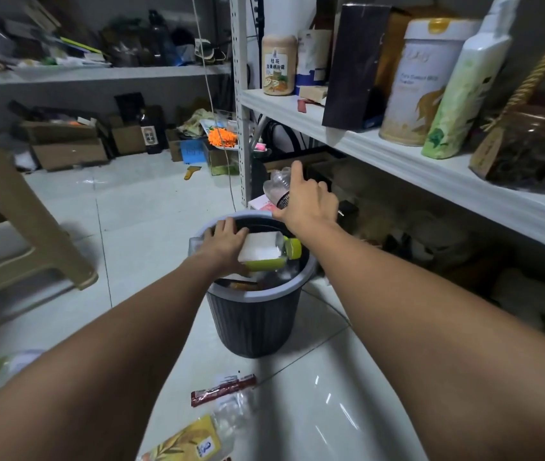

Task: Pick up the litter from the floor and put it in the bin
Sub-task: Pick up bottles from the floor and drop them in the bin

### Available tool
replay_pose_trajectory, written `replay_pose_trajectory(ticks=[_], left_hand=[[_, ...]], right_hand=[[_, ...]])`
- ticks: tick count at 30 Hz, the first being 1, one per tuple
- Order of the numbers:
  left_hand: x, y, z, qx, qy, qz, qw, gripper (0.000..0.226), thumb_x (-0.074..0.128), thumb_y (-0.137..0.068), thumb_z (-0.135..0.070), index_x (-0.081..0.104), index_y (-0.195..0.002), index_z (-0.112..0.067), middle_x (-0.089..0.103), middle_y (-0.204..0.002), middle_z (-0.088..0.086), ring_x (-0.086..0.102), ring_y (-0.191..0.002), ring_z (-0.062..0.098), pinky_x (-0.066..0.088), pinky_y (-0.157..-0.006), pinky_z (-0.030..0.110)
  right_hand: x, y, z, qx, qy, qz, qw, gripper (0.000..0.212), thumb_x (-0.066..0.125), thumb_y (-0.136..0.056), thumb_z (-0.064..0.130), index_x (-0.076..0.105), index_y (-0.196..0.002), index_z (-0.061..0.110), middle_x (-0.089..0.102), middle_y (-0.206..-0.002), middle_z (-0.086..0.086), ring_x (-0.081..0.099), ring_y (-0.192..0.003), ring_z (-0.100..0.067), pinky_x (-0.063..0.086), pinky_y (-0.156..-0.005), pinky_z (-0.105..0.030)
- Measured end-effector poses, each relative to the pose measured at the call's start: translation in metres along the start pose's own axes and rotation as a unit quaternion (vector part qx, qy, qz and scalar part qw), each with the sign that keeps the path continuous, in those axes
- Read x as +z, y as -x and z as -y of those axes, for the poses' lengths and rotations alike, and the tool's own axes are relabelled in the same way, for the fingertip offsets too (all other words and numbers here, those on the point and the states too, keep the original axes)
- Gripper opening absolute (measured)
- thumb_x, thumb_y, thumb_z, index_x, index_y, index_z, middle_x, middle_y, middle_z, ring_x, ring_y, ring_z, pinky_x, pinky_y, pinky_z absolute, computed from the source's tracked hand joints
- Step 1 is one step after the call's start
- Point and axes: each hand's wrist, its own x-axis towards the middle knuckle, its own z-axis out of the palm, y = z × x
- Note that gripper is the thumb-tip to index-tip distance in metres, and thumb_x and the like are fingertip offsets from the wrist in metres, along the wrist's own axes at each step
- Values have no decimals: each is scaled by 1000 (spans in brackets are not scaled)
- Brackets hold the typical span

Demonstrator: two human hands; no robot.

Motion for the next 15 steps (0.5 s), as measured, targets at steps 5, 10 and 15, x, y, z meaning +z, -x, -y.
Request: replay_pose_trajectory(ticks=[5, 10, 15], left_hand=[[15, -20, -8, 34, -1, 23, 999, 100, 70, -75, -52, 15, -151, -19, 32, -139, 11, 32, -129, 30, 20, -115, 41], [23, -39, -15, 46, -53, 6, 998, 92, 64, -83, -49, 11, -150, -16, 26, -145, 10, 27, -135, 32, 8, -119, 50], [28, -61, -22, -22, -95, -25, 995, 89, 53, -91, -47, -8, -151, -25, 3, -157, 14, 4, -145, 36, -3, -114, 61]], right_hand=[[19, -11, -11, -4, -8, 5, 1000, 89, 71, -80, 47, 18, -145, 19, 56, -126, -14, 49, -119, -30, 37, -75, -34], [38, -15, -20, -9, -15, 12, 1000, 79, 71, -80, 41, 24, -139, 17, 57, -122, -13, 52, -115, -30, 35, -70, -34], [50, -16, -29, -21, -21, 5, 1000, 75, 72, -79, 37, 27, -136, 16, 58, -124, -11, 53, -116, -30, 40, -76, -33]])
